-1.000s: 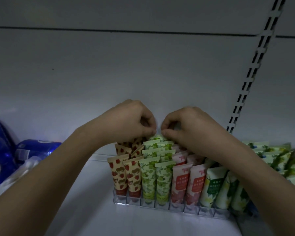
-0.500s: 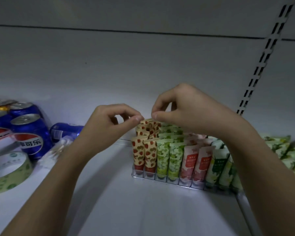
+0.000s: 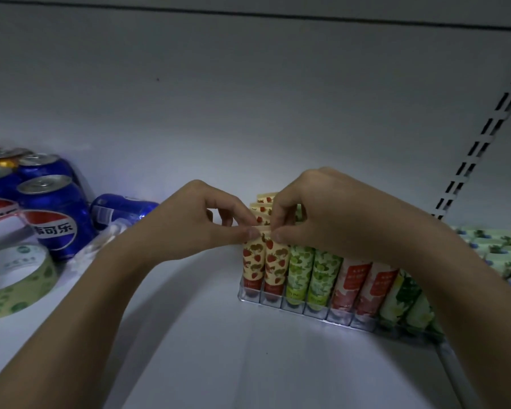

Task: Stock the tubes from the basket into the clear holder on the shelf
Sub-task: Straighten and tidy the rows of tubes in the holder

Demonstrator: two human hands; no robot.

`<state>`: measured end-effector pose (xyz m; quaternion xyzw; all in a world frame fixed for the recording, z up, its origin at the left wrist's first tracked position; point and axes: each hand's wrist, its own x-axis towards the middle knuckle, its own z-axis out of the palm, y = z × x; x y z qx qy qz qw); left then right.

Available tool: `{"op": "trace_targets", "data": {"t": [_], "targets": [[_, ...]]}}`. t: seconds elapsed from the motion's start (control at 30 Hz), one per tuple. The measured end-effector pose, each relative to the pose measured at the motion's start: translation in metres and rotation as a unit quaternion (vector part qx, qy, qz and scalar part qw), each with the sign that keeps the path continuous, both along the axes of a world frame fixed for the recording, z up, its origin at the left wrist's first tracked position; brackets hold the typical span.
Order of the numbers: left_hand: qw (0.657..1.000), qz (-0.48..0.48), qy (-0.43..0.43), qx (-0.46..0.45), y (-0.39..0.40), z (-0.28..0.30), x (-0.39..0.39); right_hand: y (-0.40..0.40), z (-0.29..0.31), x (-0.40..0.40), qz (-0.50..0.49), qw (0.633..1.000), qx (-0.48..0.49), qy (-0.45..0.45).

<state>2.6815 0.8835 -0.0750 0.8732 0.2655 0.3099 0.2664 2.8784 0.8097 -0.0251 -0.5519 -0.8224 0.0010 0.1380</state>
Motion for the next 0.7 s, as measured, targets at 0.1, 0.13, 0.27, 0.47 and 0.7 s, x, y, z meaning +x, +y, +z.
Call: {"op": "trace_targets", "data": {"t": [0.1, 0.13, 0.27, 0.47, 0.7], "targets": [[1.000, -0.008, -0.001, -0.007, 0.001, 0.000, 0.000, 0.001, -0.001, 0.000, -0.001, 1.000, 0.001, 0.005], [1.000, -0.010, -0.001, -0.009, 0.001, 0.000, 0.000, 0.001, 0.000, 0.000, 0.000, 1.000, -0.003, 0.004], [0.999, 0.025, -0.048, -0.006, 0.003, 0.000, -0.001, 0.001, 0.011, 0.009, -0.017, 0.999, -0.014, 0.036], [0.994, 0.100, -0.051, -0.003, 0.013, -0.005, -0.002, 0.005, 0.018, 0.027, -0.040, 0.997, -0.003, 0.061], [0.995, 0.061, -0.071, -0.024, 0.010, -0.010, 0.006, 0.014, 0.001, 0.018, -0.018, 0.999, -0.025, 0.029]]}}
